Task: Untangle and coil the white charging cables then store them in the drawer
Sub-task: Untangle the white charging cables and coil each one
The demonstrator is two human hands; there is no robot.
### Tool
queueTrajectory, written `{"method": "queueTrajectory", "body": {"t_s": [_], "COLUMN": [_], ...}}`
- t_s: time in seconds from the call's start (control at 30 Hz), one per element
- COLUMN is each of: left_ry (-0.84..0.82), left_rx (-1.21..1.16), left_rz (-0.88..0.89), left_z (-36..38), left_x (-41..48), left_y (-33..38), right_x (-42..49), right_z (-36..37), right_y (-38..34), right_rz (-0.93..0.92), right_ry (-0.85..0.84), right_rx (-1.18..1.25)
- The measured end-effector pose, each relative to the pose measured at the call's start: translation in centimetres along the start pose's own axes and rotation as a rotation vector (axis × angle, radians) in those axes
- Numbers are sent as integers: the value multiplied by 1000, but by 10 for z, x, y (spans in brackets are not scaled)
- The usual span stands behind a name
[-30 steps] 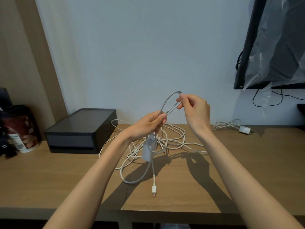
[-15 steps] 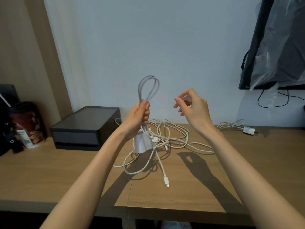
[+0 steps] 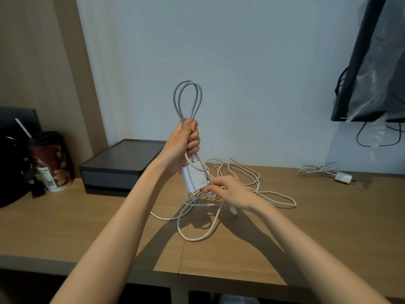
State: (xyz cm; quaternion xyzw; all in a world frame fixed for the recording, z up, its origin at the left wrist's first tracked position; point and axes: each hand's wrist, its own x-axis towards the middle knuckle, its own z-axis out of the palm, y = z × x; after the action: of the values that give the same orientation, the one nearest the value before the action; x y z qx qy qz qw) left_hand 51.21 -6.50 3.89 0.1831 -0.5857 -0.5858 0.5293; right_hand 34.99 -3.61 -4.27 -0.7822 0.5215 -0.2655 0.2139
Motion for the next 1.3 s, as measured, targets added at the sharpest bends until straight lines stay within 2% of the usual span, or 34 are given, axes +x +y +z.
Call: {"method": "queueTrajectory", "body": {"t_s": [0.1, 0.17, 0.27, 0.37, 0.47, 0.57, 0.7, 0.8, 0.93, 1.1, 1.3], "left_ry": [6, 34, 65, 85, 167, 263, 327, 337, 229, 56, -232], "left_rx": [135, 318, 576, 618, 571, 495, 506, 571, 668, 1201, 1504], "left_rz": [9, 3, -11, -24, -26, -13, 43, 71, 41, 39, 14], "left_z": [-10, -17, -25, -32, -38, -41, -43, -45, -42, -29, -3], "left_x": [-2, -2, -4, -6, -5, -2, -1, 0, 3, 2, -2], "left_y": [1, 1, -5, -11, -11, -9, -7, -8, -13, -25, -40], "right_x": [-1, -1, 0, 1, 1, -1, -8, -13, -20, -32, -30], "right_z": [-5, -13, -25, -30, -28, -21, -13, -15, -30, -48, -77], "right_y": [4, 7, 5, 0, 5, 17, 21, 17, -2, -31, -35], "right_rz": [-38, -85, -170, -205, -165, -62, 23, -59, -216, -262, -431], "right_ry": [127, 238, 296, 290, 268, 144, -26, 22, 109, 131, 331], "right_rx": [113, 131, -46, -100, -113, -158, -173, -311, -513, -477, -504]}}
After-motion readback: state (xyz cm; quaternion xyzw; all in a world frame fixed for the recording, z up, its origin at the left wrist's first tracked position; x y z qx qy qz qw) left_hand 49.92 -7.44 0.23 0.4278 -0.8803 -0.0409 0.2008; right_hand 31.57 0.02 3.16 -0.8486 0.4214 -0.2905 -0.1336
